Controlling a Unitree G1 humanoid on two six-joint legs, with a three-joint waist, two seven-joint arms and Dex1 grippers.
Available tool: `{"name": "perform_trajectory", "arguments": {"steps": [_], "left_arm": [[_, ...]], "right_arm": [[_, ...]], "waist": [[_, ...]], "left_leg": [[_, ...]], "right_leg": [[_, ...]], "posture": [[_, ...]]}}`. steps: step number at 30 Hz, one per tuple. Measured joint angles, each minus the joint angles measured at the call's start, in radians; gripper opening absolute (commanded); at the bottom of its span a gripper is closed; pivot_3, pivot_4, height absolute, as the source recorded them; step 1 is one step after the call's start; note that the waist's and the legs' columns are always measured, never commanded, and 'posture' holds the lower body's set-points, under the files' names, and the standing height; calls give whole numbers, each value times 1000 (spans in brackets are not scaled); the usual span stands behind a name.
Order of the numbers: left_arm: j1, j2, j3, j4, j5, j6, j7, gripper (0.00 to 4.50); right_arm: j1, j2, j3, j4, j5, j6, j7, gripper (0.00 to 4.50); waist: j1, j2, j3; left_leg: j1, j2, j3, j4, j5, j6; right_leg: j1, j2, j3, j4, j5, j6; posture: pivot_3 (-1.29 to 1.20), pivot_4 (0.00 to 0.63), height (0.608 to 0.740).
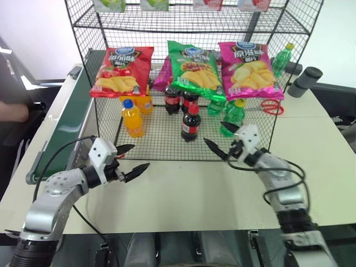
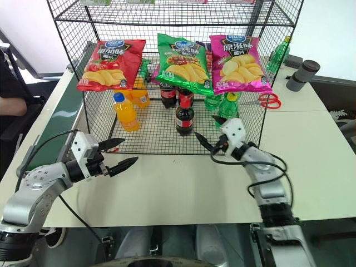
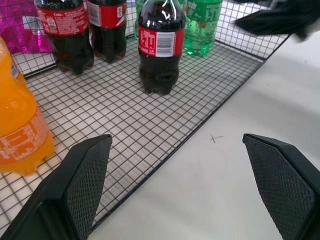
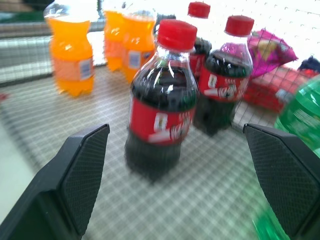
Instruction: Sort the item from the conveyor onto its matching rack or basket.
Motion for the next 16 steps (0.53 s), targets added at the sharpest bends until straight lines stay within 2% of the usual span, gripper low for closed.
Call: {"name": "perform_trajectory", "arguments": {"steps": [4,6,11,16], "left_arm": [[27,25,43,7,-10,7,-9,4500],[45,40,64,16,-12,13,-18,4500],[83,60,100,21,-19,20,-31,4500],[91,65,112,27,-17,19,-41,4500]], "right_arm": [[129,-158,-118,-132,111,116,94,4457],[176,-199,-175,-148,142,153,115,4457],[246,-230,-269,-154,178,183,140,4457],[242,-231,-284,-154,179,189,141,4457]], "waist": [[4,1,0],[3,0,0],[5,0,0],[7,0,0]], "left_leg": [[0,0,0,0,0,0],[0,0,0,0,0,0],[1,0,0,0,0,0],[1,0,0,0,0,0]], "right_leg": [[1,0,0,-1,0,0],[1,0,0,-1,0,0],[2,0,0,-1,0,0],[2,1,0,-1,0,0]], "posture": [[0,150,740],[0,150,740],[0,150,740],[0,150,740]]}}
